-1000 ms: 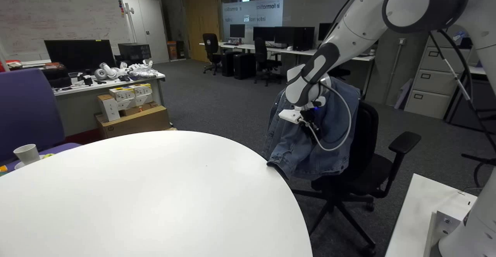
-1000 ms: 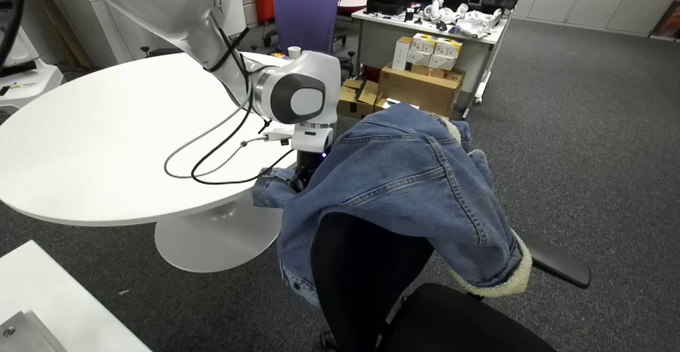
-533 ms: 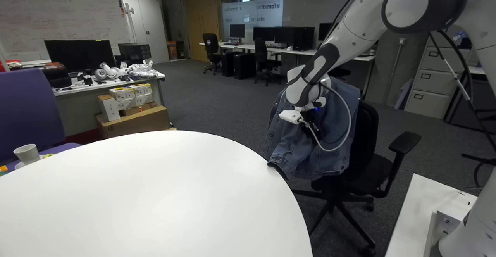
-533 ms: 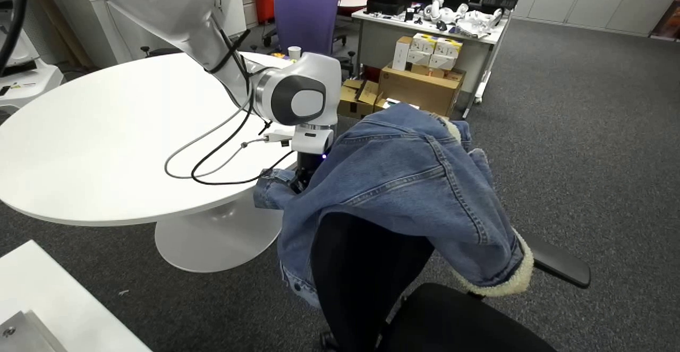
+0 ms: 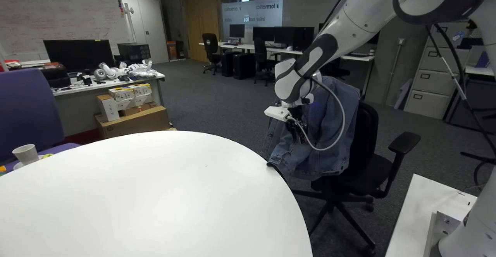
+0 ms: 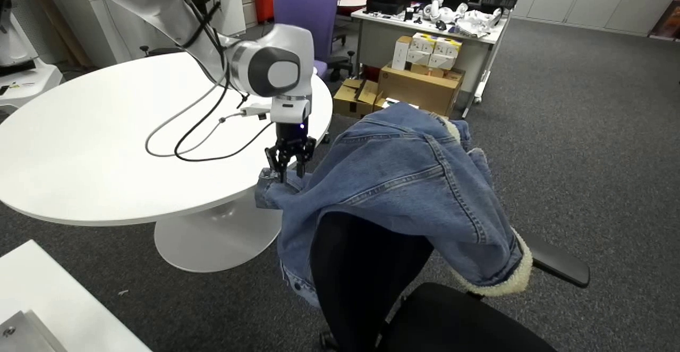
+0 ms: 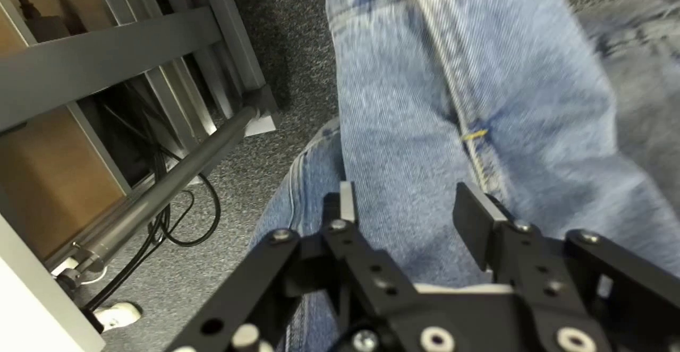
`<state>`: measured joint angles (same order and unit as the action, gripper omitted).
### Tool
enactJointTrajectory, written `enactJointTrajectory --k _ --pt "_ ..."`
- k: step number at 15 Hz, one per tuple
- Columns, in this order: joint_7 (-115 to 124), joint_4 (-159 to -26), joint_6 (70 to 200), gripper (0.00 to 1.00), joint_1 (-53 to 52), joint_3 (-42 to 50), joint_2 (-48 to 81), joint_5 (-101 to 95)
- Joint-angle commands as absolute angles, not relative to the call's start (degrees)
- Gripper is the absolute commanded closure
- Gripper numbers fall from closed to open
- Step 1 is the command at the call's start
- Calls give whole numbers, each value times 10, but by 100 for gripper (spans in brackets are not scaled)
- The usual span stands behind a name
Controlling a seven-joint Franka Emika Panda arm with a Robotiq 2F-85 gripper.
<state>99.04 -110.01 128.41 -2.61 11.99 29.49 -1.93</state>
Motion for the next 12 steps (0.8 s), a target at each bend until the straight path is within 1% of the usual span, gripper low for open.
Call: enactJointTrajectory --k 1,3,4,12 --pt "977 -1146 1288 15 -48 89 209 -27" --pt "977 -1143 1280 1 -53 74 206 -23" --pt "979 -1142 1279 0 -54 69 209 -24" --pt "985 -1141 1269 0 -59 64 256 -27"
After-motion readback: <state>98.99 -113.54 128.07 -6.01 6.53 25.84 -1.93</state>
